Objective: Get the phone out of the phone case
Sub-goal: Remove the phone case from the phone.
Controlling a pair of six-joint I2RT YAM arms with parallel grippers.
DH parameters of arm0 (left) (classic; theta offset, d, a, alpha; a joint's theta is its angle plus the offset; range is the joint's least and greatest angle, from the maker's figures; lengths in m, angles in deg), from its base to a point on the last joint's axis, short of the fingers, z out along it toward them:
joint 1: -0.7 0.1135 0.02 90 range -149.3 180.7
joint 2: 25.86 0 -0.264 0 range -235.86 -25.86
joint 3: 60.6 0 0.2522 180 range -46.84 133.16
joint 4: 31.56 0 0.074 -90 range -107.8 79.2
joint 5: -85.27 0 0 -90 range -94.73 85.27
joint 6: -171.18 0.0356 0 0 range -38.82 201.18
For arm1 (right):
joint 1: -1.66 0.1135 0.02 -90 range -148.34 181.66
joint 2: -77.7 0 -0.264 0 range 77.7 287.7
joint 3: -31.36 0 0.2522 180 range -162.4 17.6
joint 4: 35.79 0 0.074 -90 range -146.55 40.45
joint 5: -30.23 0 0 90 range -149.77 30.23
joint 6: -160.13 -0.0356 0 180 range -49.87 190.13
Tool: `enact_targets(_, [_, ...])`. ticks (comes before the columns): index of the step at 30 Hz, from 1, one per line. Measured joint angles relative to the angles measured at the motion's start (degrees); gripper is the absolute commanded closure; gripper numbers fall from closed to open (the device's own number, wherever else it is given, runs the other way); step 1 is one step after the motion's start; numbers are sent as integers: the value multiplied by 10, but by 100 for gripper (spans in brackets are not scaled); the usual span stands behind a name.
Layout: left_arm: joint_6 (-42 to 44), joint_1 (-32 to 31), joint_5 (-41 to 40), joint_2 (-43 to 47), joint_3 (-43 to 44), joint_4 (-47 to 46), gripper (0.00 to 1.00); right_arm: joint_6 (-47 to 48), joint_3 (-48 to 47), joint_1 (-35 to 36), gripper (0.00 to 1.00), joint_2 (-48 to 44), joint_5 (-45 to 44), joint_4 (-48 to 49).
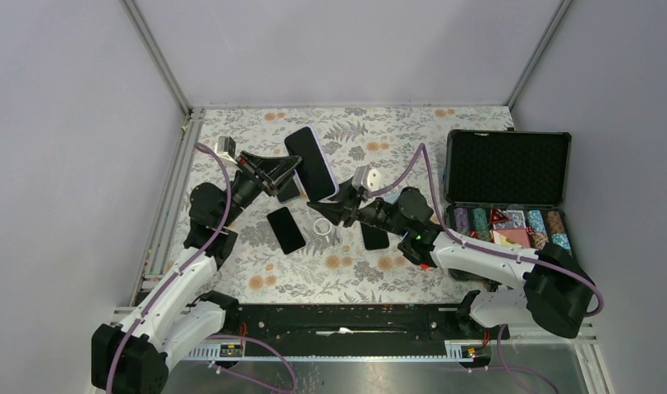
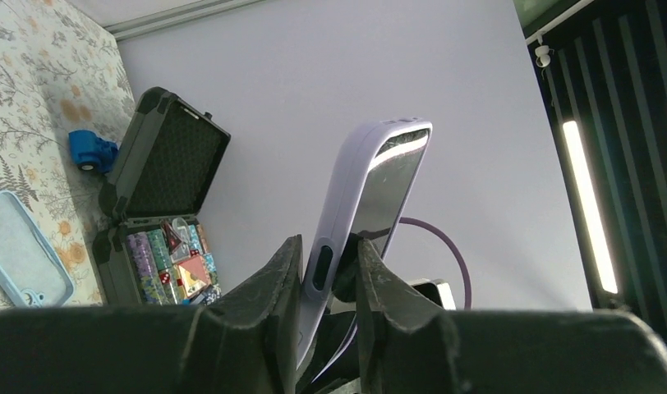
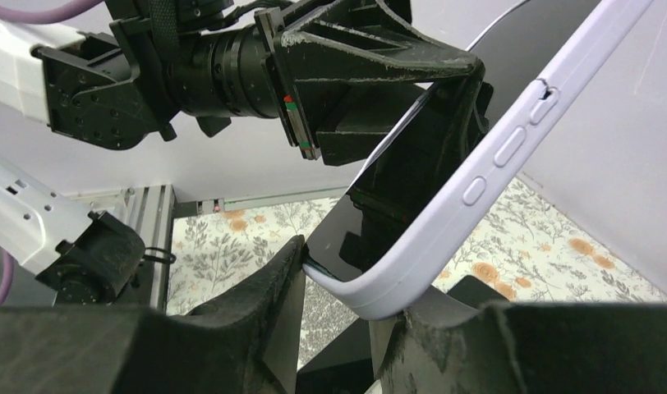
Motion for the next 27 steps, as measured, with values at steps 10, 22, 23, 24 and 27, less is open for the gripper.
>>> enact_targets(10, [39, 7, 22, -20, 0, -78, 100, -182, -30, -35, 35, -10, 54, -72])
enact_targets(22, [94, 10, 28, 7, -4, -116, 100, -321, -13, -47, 12, -44, 43, -31])
enact_targets(23, [96, 10, 28, 8, -4, -115, 100, -327, -13, -47, 10, -44, 44, -27])
enact_targets(24, [97, 10, 28, 10, -4, -115, 100, -338, -13, -47, 10, -44, 45, -22])
enact_targets(27, [97, 10, 29, 10, -4, -114, 100, -364, -20, -47, 16, -40, 44, -20])
